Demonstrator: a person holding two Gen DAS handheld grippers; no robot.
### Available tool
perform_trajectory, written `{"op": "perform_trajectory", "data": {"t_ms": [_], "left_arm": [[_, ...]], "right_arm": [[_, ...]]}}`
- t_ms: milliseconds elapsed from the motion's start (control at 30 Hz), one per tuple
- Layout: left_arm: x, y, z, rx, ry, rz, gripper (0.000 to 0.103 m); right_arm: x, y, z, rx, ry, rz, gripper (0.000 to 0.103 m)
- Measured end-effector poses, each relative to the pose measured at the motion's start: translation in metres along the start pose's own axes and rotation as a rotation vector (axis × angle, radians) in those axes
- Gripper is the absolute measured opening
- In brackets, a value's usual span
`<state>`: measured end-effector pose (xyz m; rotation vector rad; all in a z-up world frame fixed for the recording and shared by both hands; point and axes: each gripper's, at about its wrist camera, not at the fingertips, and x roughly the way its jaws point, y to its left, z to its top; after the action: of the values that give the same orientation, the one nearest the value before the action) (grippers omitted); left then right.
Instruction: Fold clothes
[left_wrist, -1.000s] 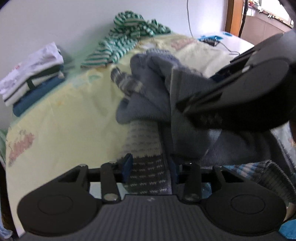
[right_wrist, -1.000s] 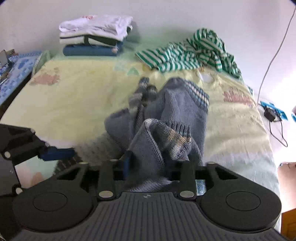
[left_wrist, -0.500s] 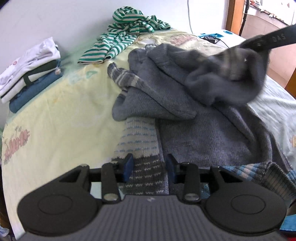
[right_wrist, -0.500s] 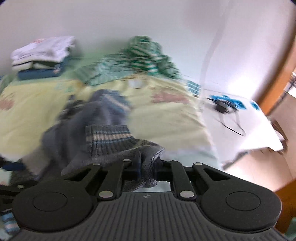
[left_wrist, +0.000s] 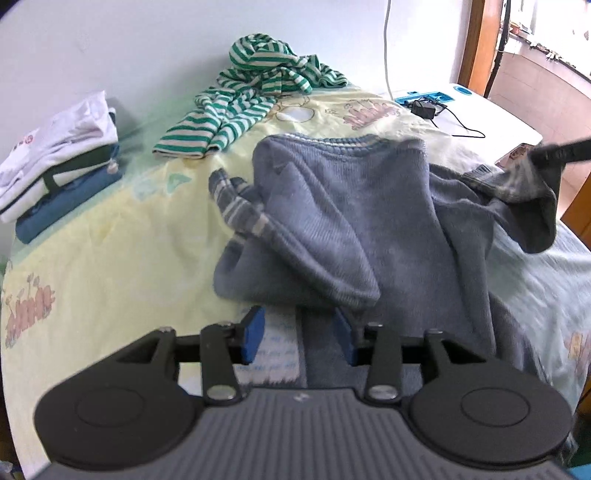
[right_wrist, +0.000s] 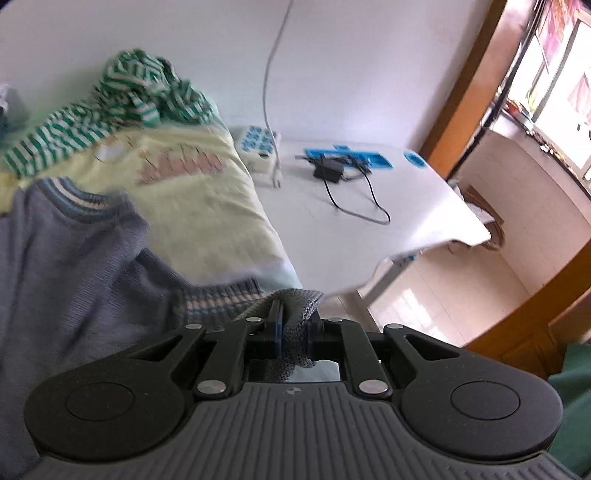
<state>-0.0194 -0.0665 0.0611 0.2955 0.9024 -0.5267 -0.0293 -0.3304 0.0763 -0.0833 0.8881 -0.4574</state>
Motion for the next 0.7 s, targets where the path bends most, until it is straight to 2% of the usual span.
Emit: {"op": "perform_trajectory", "data": {"t_ms": [133, 200, 267, 333, 367, 400, 467, 500, 567, 700], "left_arm": [[0.014, -0.004, 0.01, -0.038, 0.022, -0.013, 0.053], [0.02, -0.008, 0.015, -0.048, 0.024, -0.023, 0.063], [0.026, -0.014, 0.02, -0.043, 0.017, -0.008, 0.067], [0.036, -0.017, 0.027, -0.045, 0.021, 0.019, 0.065], [0.042, -0.017, 0.03, -0.053, 0.029, 0.028, 0.057], [0.047, -0.016, 0.034, -0.062, 0.036, 0.038, 0.043], [0.054, -0.012, 0.039, -0.085, 0.044, 0.055, 0.02], [0.055, -0.009, 0.041, -0.099, 0.041, 0.058, 0.013], [0.054, -0.002, 0.044, -0.129, 0.033, 0.049, 0.008], [0.05, 0.007, 0.046, -0.157, 0.022, 0.047, 0.005]], "right_arm": [[0.016, -0.007, -0.004, 0.01, 0.028, -0.037, 0.012], [0.024, -0.01, -0.006, 0.015, 0.042, -0.056, 0.021], [0.02, -0.013, -0.004, 0.03, 0.024, -0.058, 0.03], [0.006, -0.015, 0.004, 0.053, -0.024, -0.044, 0.035], [-0.002, -0.014, 0.008, 0.061, -0.057, -0.008, 0.038], [-0.009, -0.013, 0.013, 0.067, -0.088, 0.029, 0.044], [-0.012, -0.002, 0.022, 0.047, -0.102, 0.123, 0.049], [-0.014, 0.004, 0.027, 0.037, -0.109, 0.169, 0.049], [-0.006, 0.017, 0.033, 0.03, -0.098, 0.228, 0.049], [0.012, 0.046, 0.043, 0.03, -0.074, 0.316, 0.049]]}}
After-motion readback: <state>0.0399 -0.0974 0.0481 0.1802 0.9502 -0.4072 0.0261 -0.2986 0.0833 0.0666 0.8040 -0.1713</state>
